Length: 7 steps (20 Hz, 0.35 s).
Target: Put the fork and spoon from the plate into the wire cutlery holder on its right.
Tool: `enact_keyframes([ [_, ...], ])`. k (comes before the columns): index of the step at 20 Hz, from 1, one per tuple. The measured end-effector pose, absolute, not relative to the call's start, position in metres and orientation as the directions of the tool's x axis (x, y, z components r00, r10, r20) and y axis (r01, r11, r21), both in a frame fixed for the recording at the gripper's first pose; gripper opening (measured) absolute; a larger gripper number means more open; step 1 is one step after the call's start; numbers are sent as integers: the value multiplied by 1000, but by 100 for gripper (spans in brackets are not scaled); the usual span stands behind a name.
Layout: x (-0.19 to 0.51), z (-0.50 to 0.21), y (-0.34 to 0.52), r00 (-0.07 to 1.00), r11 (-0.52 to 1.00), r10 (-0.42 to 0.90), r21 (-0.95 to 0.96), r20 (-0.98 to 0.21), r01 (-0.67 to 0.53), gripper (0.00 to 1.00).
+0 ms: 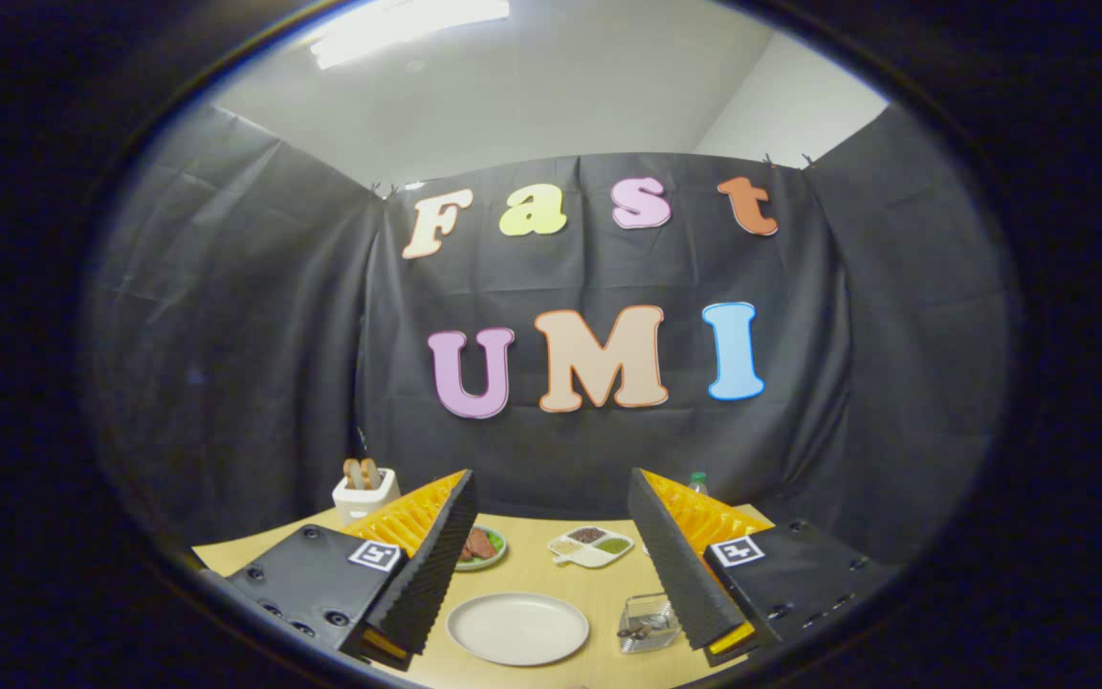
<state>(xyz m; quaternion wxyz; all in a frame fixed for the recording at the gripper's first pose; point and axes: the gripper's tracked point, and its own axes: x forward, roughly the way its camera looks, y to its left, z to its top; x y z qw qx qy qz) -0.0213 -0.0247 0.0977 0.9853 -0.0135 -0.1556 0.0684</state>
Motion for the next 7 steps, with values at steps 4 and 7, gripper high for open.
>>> enact_keyframes([
  [4, -27, 92, -11, 944, 988, 151, -31, 293, -148, 100],
  [7, -30, 90, -10, 946, 989, 141, -11, 292, -144, 100],
])
